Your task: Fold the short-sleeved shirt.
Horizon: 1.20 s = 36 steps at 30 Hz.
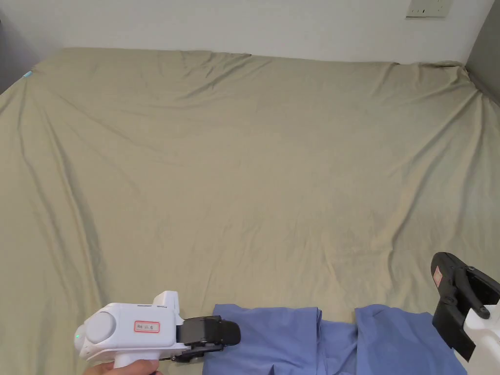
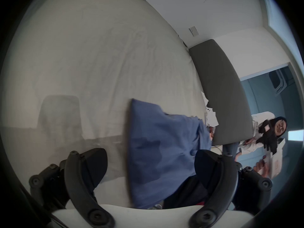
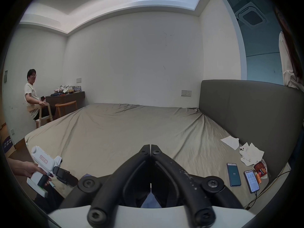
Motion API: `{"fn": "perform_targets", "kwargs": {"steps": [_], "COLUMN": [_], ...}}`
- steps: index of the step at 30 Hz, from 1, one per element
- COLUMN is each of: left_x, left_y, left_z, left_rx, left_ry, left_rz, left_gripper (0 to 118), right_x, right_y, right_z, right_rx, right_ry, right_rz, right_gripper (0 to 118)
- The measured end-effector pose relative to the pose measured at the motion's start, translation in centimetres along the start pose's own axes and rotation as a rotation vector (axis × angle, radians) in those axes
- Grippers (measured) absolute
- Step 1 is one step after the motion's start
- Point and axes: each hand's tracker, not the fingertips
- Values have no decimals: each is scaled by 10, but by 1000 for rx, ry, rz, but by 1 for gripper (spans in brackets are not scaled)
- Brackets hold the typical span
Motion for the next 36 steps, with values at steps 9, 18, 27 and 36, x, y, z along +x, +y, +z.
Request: {"fn": "perform_targets", "kwargs": {"steps": [9,18,27,36], "left_x": [0,-3,45,176], "left_y": [6,46,61,28], "left_z": [11,128,168,39], "left_rx": [-21,42,73,-81], "left_ry": [52,231,440,215], "left_rz": [-38,-94,-161,-354], "left_gripper": [7,6,6,6], "right_x": [2,5,2,5], "right_y": [4,7,5,3], "right_z": [1,0,-2,-3], "right_rx": [2,11,-2,-19], "right_ry": [4,1,13,6], "right_rz": [-5,-2,1,-1], "right_gripper": [0,0,0,0]}}
